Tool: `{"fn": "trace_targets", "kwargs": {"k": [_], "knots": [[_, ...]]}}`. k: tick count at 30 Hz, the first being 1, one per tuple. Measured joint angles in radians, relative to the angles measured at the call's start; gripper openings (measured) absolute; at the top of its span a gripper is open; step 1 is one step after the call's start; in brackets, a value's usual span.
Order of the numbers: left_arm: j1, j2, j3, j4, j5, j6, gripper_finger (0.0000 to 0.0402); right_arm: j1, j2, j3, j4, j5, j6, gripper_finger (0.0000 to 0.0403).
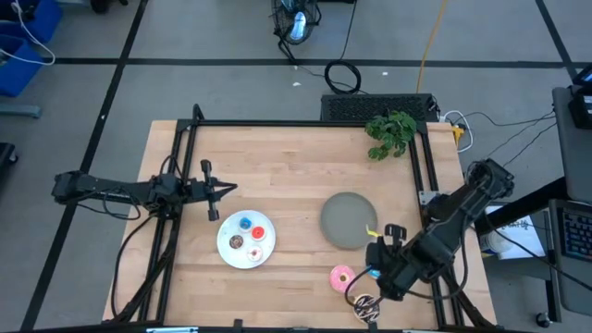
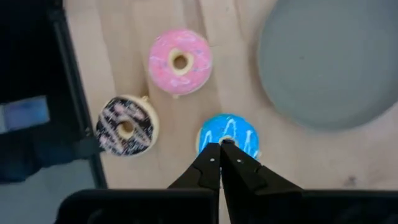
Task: Pick & Place donuts
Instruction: Put the big blue donut on the gray plate
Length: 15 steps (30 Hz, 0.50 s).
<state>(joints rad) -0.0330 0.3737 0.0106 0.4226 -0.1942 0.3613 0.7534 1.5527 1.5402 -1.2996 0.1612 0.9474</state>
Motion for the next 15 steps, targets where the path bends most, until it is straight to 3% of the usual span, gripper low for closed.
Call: {"fn": "trace_targets", "kwargs": {"k": [7, 15], "knots": [[0.0, 0.0, 0.0, 0.001, 0.001, 0.035, 0.0036, 0.001, 0.0, -0.001, -0.045, 0.078, -0.014, 0.0069], [0.0, 0.0, 0.0, 0.001, 0.001, 0.037, 0.0037, 0.0, 0.0, -0.081, 0.008, 0.033, -0.043, 0.0161]]}}
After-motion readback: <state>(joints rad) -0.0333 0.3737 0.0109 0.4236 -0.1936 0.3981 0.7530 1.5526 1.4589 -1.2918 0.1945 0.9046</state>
